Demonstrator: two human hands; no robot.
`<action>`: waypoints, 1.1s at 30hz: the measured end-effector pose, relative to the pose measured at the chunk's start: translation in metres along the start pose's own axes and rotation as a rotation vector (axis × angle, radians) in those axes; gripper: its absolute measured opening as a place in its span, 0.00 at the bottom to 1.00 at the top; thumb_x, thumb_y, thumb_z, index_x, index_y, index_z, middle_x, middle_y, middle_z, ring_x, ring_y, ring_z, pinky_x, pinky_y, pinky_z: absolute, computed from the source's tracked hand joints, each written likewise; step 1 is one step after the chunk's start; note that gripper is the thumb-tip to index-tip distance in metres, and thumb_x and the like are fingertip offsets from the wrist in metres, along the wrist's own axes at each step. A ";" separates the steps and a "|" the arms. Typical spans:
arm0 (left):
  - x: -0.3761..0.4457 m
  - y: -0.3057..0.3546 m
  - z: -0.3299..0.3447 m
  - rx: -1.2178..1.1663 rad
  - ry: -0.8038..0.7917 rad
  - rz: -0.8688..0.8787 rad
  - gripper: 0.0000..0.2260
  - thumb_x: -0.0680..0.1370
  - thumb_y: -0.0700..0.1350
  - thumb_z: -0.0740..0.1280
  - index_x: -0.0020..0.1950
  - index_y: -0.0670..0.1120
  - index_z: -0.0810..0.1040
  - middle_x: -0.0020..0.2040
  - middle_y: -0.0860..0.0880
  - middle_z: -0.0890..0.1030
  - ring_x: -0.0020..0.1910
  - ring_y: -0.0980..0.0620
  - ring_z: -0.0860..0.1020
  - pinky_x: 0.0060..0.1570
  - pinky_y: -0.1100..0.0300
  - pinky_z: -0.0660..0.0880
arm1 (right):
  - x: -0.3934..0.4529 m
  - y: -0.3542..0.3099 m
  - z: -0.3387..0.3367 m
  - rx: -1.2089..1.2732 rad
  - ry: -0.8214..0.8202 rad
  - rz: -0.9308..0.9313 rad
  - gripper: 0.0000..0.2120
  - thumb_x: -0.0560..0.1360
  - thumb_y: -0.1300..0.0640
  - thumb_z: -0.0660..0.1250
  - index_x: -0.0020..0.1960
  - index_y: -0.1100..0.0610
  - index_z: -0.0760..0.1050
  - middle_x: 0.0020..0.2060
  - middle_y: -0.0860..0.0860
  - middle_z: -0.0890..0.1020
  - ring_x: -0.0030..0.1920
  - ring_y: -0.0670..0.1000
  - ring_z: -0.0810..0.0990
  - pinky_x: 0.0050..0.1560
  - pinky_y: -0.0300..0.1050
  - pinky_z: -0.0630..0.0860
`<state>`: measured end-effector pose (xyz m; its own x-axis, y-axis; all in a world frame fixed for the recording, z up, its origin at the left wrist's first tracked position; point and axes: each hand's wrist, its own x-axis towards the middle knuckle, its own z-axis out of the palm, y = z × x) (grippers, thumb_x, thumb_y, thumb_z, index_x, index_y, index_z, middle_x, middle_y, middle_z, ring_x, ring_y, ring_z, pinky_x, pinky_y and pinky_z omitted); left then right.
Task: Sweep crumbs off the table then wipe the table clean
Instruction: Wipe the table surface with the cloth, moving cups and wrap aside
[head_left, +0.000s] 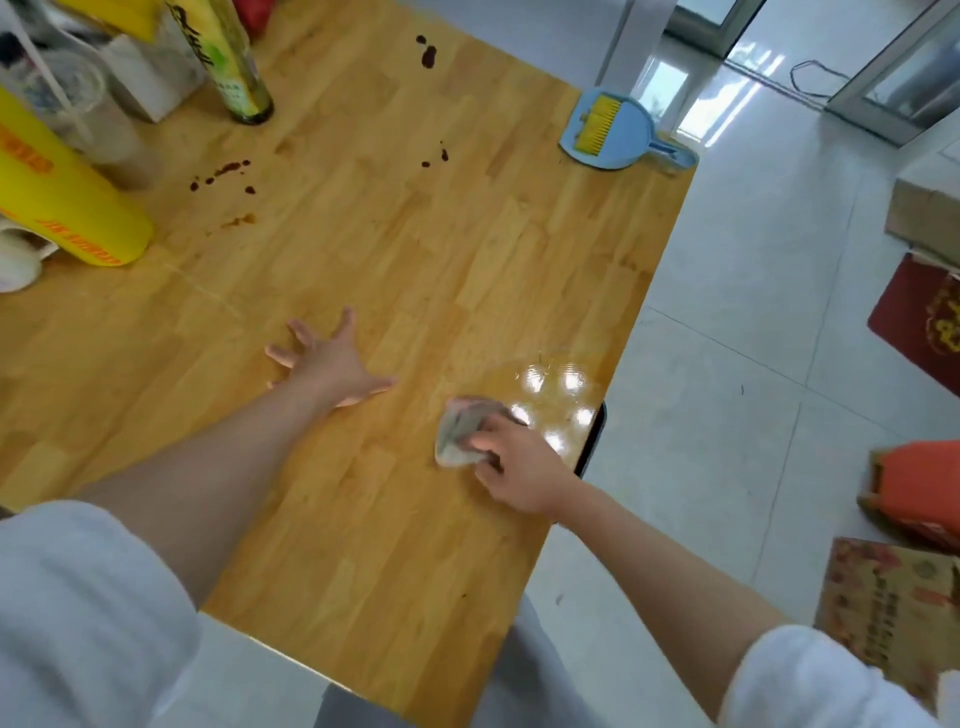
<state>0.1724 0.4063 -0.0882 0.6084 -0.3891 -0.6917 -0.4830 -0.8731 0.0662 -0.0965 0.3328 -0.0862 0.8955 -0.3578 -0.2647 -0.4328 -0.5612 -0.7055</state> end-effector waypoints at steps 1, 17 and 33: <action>-0.001 -0.001 0.001 0.008 -0.002 -0.005 0.56 0.65 0.72 0.71 0.78 0.62 0.34 0.78 0.35 0.34 0.77 0.28 0.38 0.70 0.28 0.49 | 0.000 0.009 -0.013 -0.034 -0.041 -0.053 0.11 0.76 0.63 0.64 0.53 0.55 0.83 0.59 0.47 0.79 0.49 0.44 0.77 0.47 0.34 0.74; -0.008 0.003 -0.006 0.073 -0.038 -0.007 0.53 0.69 0.73 0.67 0.78 0.61 0.32 0.78 0.35 0.34 0.75 0.23 0.44 0.69 0.30 0.62 | 0.059 0.012 -0.014 -0.061 -0.074 -0.117 0.09 0.76 0.59 0.63 0.48 0.52 0.82 0.55 0.48 0.83 0.47 0.46 0.83 0.48 0.48 0.81; 0.048 -0.087 -0.087 0.113 0.092 0.059 0.35 0.78 0.58 0.65 0.80 0.60 0.51 0.77 0.39 0.52 0.75 0.30 0.54 0.65 0.43 0.71 | 0.133 -0.031 -0.021 0.217 0.069 0.036 0.17 0.74 0.68 0.62 0.44 0.48 0.82 0.47 0.52 0.87 0.46 0.47 0.86 0.50 0.46 0.82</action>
<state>0.2982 0.4379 -0.0651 0.6297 -0.4682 -0.6199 -0.5841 -0.8114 0.0194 0.0341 0.2870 -0.0854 0.8673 -0.4294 -0.2519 -0.4254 -0.3763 -0.8231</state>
